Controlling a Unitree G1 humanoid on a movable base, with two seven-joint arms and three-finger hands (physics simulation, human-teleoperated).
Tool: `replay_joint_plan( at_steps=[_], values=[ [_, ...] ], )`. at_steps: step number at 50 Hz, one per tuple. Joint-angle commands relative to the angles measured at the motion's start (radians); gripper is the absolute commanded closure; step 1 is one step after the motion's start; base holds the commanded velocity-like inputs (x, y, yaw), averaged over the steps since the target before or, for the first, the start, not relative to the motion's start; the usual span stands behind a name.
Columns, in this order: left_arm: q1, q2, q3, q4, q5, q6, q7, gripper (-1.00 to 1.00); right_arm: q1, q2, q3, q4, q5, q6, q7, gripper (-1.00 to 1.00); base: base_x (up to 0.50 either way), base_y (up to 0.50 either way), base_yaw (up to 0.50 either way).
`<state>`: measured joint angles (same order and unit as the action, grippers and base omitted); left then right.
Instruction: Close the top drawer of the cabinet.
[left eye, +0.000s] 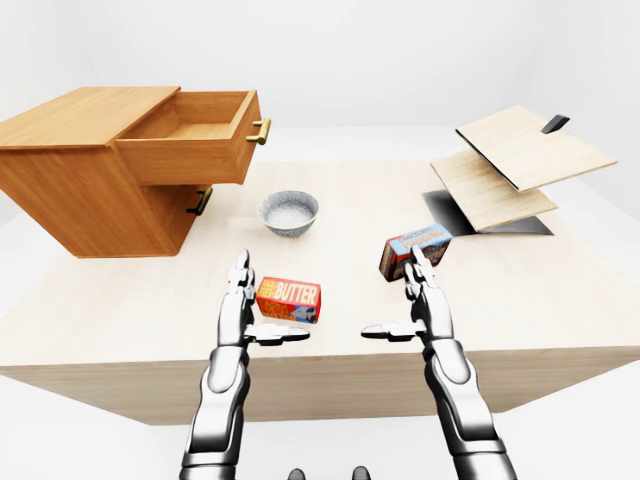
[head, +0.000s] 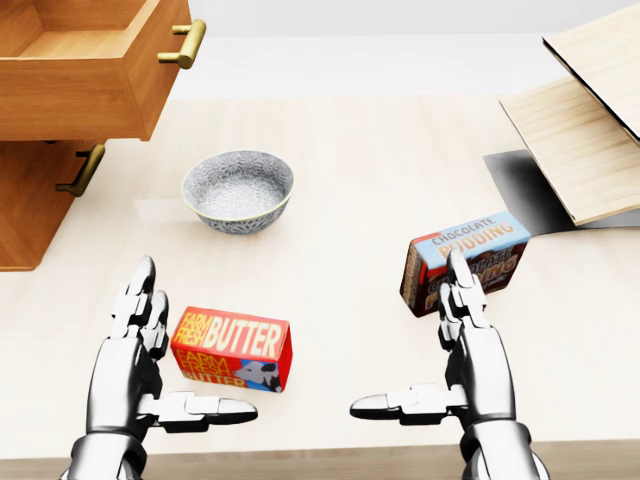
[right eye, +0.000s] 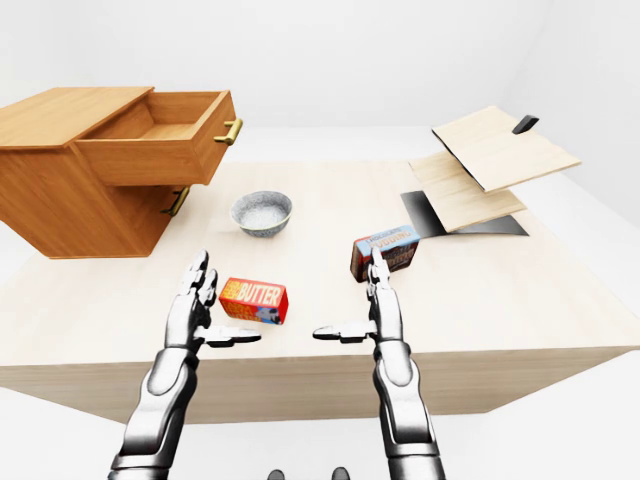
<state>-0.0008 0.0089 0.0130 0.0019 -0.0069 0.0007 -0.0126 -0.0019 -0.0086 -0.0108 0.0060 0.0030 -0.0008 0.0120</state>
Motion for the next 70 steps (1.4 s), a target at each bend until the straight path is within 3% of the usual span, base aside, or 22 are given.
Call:
replay_joint_plan(
  at_steps=[1, 3, 8, 13, 15, 17, 18, 20, 31, 46, 58, 70],
  values=[
    [-0.012, 0.015, 0.025, 0.007, -0.009, 0.019, -0.029, -1.0, -0.034, 0.0, 0.002, 0.064, -0.032, -0.021, -0.001, -1.0, 0.0, 0.0, 0.0],
    [-0.015, 0.016, 0.028, 0.005, -0.011, 0.024, -0.033, -1.0, -0.038, 0.001, 0.008, 0.072, -0.039, -0.022, -0.002, -1.0, 0.0, 0.0, 0.0],
    [-0.041, 0.029, 0.043, -0.022, -0.028, 0.087, -0.057, -1.0, -0.042, -0.006, 0.003, 0.084, -0.043, -0.028, 0.009, -1.0, 0.0, 0.0, 0.0],
    [-0.064, 0.05, 0.048, -0.04, 0.009, 0.087, -0.075, -1.0, -0.041, -0.016, -0.002, 0.064, -0.055, -0.006, 0.03, -1.0, 0.0, 0.0, 0.0],
    [-0.08, 0.059, 0.058, -0.057, 0.007, 0.087, -0.099, -1.0, -0.051, -0.022, -0.011, 0.053, -0.043, 0.035, 0.052, -1.0, 0.0, 0.0, 0.0],
    [-0.098, 0.072, 0.068, -0.072, 0.009, 0.087, -0.127, -1.0, -0.064, -0.031, -0.016, 0.057, -0.06, 0.047, 0.056, -1.0, 0.0, 0.0, 0.0],
    [-0.114, 0.088, 0.072, -0.08, 0.016, 0.087, -0.153, -1.0, -0.079, -0.042, -0.024, 0.051, -0.065, 0.076, 0.066, -1.0, 0.0, 0.0, 0.0],
    [-0.132, 0.098, 0.079, -0.076, 0.031, 0.087, -0.17, -1.0, -0.086, -0.05, -0.03, 0.033, -0.076, 0.088, 0.076, -1.0, 0.0, 0.0, 0.0],
    [-0.277, 0.153, 0.116, -0.026, 0.027, 0.087, -0.28, -1.0, -0.15, -0.085, -0.058, -0.098, -0.157, 0.088, 0.131, -1.0, 0.0, 0.0, 0.0],
    [-0.435, 0.218, 0.112, -0.08, 0.081, 0.087, -0.374, -1.0, -0.372, -0.181, -0.094, -0.122, -0.283, 0.088, 0.249, -1.0, 0.0, 0.0, 0.0],
    [-0.547, 0.214, 0.081, -0.121, 0.128, 0.087, -0.45, -1.0, -0.47, -0.22, -0.11, -0.06, -0.359, 0.088, 0.292, -1.0, 0.0, 0.0, 0.0],
    [-0.665, 0.215, 0.089, -0.109, 0.104, 0.087, -0.455, -1.0, -0.536, -0.241, -0.112, 0.016, -0.359, 0.088, 0.283, -1.0, 0.0, 0.0, 0.0]
  ],
)
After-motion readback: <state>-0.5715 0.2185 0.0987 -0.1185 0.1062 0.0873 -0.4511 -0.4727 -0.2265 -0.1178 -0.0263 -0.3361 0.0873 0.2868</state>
